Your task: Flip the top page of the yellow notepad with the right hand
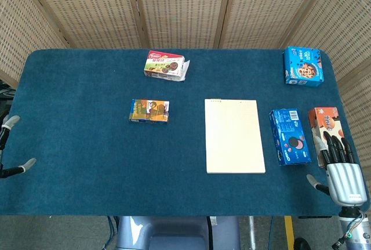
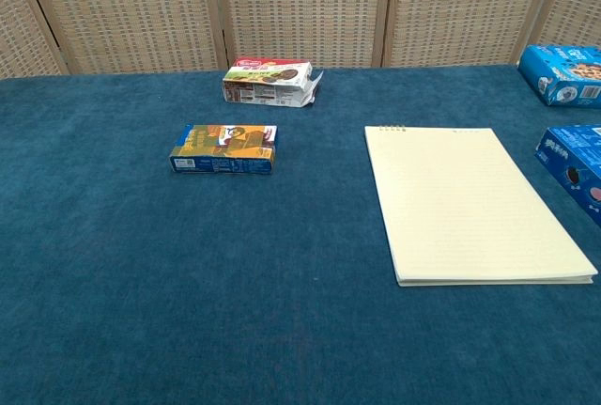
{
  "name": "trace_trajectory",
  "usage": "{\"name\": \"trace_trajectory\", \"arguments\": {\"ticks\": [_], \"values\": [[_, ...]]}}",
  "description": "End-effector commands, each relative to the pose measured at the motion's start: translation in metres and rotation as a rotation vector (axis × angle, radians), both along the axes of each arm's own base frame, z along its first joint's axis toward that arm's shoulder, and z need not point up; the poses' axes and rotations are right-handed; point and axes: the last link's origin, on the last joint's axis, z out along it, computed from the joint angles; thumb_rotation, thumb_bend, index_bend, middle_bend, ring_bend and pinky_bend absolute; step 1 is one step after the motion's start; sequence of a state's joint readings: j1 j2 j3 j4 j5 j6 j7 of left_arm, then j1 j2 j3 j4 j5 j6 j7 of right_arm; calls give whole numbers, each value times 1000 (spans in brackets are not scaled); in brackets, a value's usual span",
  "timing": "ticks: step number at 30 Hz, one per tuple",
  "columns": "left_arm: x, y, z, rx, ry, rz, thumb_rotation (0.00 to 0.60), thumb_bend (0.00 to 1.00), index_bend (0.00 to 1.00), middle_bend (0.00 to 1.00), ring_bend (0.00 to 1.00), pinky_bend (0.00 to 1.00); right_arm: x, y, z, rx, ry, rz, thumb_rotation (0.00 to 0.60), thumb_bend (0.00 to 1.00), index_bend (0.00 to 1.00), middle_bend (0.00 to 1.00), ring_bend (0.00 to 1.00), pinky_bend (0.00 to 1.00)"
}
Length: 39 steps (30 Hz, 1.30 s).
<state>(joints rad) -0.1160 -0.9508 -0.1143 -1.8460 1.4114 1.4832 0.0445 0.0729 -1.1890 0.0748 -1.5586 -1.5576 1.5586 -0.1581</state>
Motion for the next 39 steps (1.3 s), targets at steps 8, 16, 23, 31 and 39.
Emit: {"name": "trace_trajectory", "arguments": {"ticks": [8, 16, 23, 31, 39], "values": [[-2, -3, 1, 9, -12, 13, 600, 0, 0, 0, 0, 0, 0, 0, -3, 20, -1, 5, 600, 0, 0, 0, 0, 0], [-6, -1, 2, 11, -21, 42, 600, 0, 0, 0, 0, 0, 20, -20, -38, 231, 1, 159, 600, 65, 4, 0, 0, 0], [-3, 1, -2, 15, -1, 47, 600, 0, 0, 0, 0, 0, 32, -48, -69, 341, 88, 313, 600, 319, 35, 0, 0, 0], [-3, -1, -4, 24, 9, 55, 600, 0, 0, 0, 0, 0, 26, -58, -92, 392, 177, 327, 600, 339, 36, 0, 0, 0], [-3, -4, -3, 36, 4, 53, 600, 0, 0, 0, 0, 0, 20, -60, -118, 434, 265, 347, 600, 361, 48, 0, 0, 0]]}}
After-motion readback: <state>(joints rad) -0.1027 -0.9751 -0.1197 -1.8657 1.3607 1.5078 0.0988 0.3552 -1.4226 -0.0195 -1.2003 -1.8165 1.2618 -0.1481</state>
